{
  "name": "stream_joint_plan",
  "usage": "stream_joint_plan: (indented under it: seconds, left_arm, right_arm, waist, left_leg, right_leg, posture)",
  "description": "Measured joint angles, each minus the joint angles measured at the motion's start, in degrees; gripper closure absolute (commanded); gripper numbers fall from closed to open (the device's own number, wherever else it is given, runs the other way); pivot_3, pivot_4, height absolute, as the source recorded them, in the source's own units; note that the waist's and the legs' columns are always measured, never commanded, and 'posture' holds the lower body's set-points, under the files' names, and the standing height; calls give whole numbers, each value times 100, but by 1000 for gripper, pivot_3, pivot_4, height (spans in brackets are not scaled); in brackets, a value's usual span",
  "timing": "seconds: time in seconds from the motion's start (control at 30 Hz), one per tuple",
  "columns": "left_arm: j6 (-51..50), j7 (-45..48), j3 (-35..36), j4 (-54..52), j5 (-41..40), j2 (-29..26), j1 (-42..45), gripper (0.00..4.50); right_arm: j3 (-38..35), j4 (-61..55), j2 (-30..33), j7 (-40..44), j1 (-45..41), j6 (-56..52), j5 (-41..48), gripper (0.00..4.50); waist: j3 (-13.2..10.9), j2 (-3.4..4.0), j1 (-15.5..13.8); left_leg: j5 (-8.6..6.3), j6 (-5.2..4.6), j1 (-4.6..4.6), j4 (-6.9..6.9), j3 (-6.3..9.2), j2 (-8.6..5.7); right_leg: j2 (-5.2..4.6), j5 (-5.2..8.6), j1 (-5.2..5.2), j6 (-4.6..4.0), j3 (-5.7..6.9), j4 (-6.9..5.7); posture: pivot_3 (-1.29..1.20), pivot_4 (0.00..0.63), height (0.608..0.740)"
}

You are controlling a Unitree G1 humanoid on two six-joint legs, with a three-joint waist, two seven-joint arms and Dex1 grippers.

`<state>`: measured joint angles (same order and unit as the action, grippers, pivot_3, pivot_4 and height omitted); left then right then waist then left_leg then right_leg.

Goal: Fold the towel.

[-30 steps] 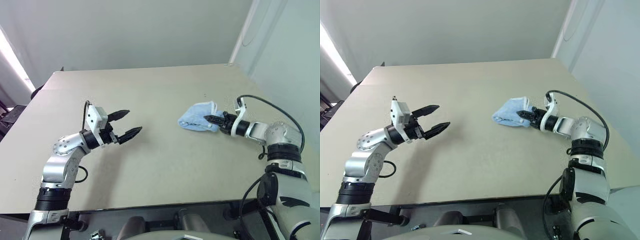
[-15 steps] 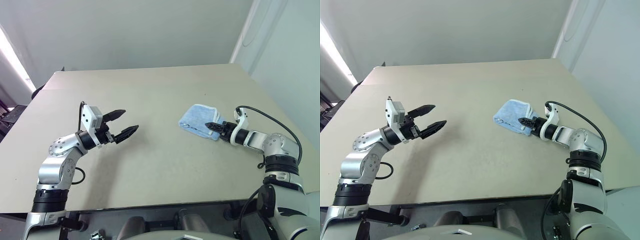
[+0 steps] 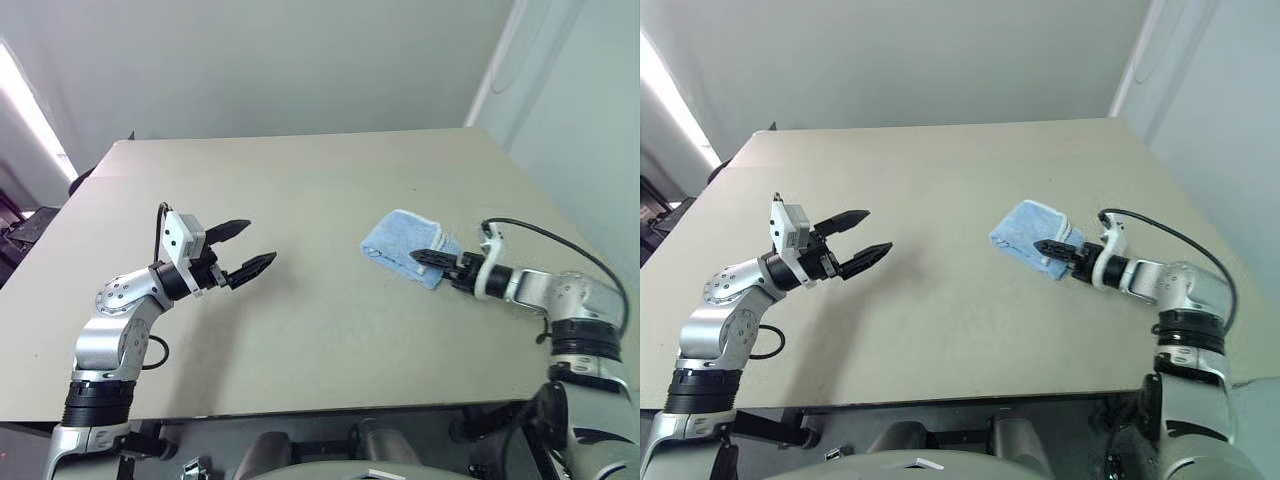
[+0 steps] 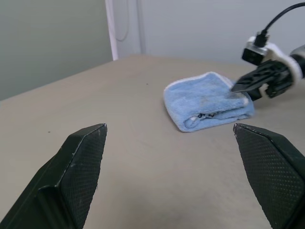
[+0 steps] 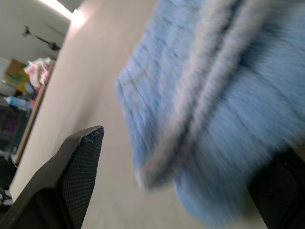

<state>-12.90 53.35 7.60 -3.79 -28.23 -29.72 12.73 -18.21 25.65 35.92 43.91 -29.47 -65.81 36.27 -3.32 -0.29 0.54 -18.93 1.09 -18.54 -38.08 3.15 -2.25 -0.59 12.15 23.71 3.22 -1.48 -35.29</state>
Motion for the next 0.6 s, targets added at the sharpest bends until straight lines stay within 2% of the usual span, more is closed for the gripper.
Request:
stream_joint_plan:
  seconds: [0.1, 0.23, 0.4, 0.6]
  left_arm:
    - [98, -53, 8, 97, 13, 46, 59, 0]
    - [261, -124, 15, 133, 29, 115, 84, 0]
    - [342, -258, 164, 166, -1, 185, 86, 0]
    - [457, -324, 236, 170, 12, 214, -23, 0]
  right_arm:
    - [147, -205, 755, 374, 96, 405, -255, 45]
    - [238, -626, 891, 485, 264, 1861, -734, 45]
    - [391, -1686, 206, 324, 328, 4212, -1308, 45]
    - [1428, -585, -228, 380, 254, 5489, -2238, 45]
  waist:
    - [-3, -7, 62]
    - [-10, 8, 75]
    - [-8, -1, 74]
    - [-8, 0, 12]
  left_leg:
    - [-7, -11, 7, 1, -10, 8]
    - [-9, -14, 8, 2, -15, 11]
    - [-8, -13, 12, 5, -6, 21]
    - [-8, -13, 11, -6, -6, -2]
  right_leg:
    - [4, 1, -17, 1, -2, 11]
    - [10, 2, -23, 3, -3, 7]
    - [18, 1, -28, 5, 0, 4]
    - [-8, -7, -18, -11, -5, 15]
  posture:
    - [0, 0, 740]
    - [0, 0, 740]
    - [0, 0, 740]
    - [0, 0, 740]
